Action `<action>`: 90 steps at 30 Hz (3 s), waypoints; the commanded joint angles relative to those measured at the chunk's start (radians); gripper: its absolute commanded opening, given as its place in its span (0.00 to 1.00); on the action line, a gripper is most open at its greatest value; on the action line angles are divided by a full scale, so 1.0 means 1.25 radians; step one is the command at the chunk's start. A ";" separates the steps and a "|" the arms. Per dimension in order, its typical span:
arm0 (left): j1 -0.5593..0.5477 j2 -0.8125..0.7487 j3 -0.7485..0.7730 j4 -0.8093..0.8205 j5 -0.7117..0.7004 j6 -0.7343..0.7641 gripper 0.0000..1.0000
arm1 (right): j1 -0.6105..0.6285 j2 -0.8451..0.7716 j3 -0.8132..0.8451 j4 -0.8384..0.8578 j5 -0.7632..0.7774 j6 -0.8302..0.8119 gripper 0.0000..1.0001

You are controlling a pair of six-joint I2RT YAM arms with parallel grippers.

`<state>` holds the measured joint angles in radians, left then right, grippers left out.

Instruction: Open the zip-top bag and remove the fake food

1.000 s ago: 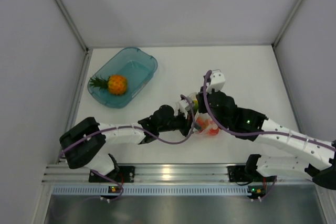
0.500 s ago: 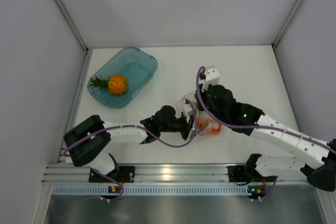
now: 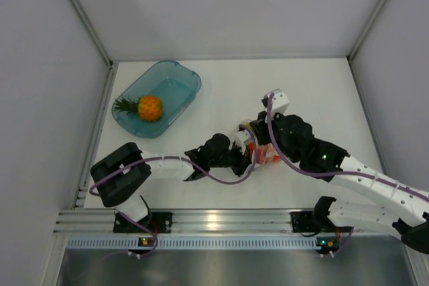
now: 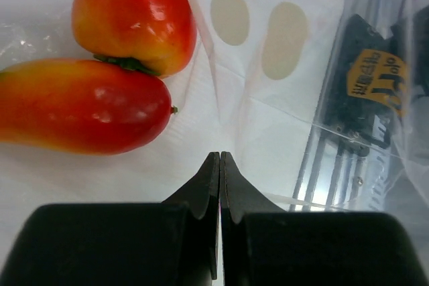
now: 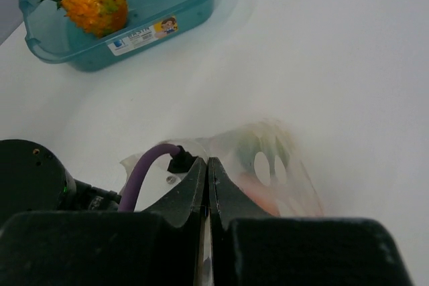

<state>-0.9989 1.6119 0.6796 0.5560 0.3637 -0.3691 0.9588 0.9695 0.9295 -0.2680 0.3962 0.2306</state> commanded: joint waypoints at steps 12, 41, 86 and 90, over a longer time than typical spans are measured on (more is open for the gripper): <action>0.011 -0.013 0.141 -0.124 -0.251 -0.195 0.00 | 0.011 -0.113 -0.103 0.067 -0.084 0.096 0.00; -0.025 0.232 0.470 -0.548 -0.214 -0.014 0.42 | 0.013 -0.134 -0.114 0.003 0.009 0.126 0.00; -0.071 0.069 0.292 -0.332 -0.362 -0.064 0.00 | -0.115 -0.061 -0.062 -0.089 0.106 0.020 0.00; -0.071 0.030 0.255 -0.265 -0.356 -0.052 0.00 | -0.145 -0.042 -0.058 -0.110 0.124 0.036 0.00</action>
<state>-1.0843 1.7256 1.0206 0.0814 -0.0521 -0.4385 0.8158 0.9001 0.8200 -0.3943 0.5228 0.2794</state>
